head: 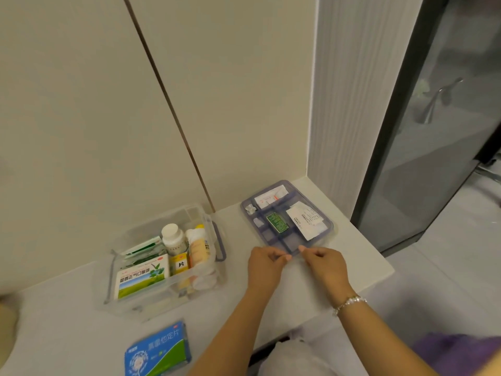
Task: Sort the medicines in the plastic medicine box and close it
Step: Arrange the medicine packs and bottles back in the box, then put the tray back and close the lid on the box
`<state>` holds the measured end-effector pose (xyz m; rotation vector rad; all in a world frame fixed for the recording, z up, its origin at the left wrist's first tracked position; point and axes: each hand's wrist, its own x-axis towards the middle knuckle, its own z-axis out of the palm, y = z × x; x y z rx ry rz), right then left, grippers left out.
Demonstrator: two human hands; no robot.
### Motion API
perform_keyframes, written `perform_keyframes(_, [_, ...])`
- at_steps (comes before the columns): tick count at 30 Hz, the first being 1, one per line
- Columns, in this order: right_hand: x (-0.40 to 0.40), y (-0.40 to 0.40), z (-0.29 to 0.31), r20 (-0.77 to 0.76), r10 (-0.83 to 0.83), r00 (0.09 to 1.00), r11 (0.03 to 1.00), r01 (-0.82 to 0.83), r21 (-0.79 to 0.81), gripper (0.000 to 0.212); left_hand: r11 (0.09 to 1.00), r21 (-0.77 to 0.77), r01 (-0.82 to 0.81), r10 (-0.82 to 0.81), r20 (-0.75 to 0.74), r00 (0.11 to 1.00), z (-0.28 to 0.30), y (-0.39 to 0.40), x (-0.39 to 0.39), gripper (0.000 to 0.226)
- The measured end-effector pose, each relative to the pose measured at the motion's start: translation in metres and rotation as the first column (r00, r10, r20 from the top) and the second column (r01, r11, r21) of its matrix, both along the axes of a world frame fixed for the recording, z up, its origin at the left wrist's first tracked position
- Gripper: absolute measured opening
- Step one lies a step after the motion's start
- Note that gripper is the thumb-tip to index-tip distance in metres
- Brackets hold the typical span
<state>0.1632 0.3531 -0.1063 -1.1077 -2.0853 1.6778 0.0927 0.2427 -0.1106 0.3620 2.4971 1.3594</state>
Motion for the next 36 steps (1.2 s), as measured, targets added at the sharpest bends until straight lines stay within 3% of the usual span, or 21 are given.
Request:
perform_keyframes(12, [-0.009, -0.011, 0.017, -0.021, -0.134, 0.991, 0.961, 0.125, -0.245, 0.023, 0.983, 0.180, -0.036, 0.024, 0.070, 0.997, 0.021, -0.005, 0.004, 0.008])
perform_keyframes(19, [-0.003, -0.013, 0.043, -0.129, -0.232, 0.964, 0.916, 0.172, -0.362, 0.012, 0.959, 0.265, -0.105, 0.099, 0.036, 0.994, 0.040, -0.012, 0.011, 0.012])
perform_keyframes(27, [0.023, -0.028, 0.088, -0.275, -0.214, 0.937, 0.868, 0.054, -0.493, 0.009, 0.860, 0.460, -0.223, 0.205, 0.091, 0.975, 0.084, -0.030, 0.019, 0.062])
perform_keyframes(31, [0.033, -0.043, 0.108, -0.311, -0.128, 0.942, 0.862, -0.050, -0.504, 0.007, 0.813, 0.519, -0.266, 0.228, 0.137, 0.964, 0.105, -0.058, 0.018, 0.060])
perform_keyframes(36, [0.035, -0.065, 0.124, -0.305, 0.048, 0.951, 0.857, -0.196, -0.477, 0.007, 0.798, 0.484, -0.360, 0.317, 0.171, 0.933, 0.121, -0.109, 0.007, 0.059])
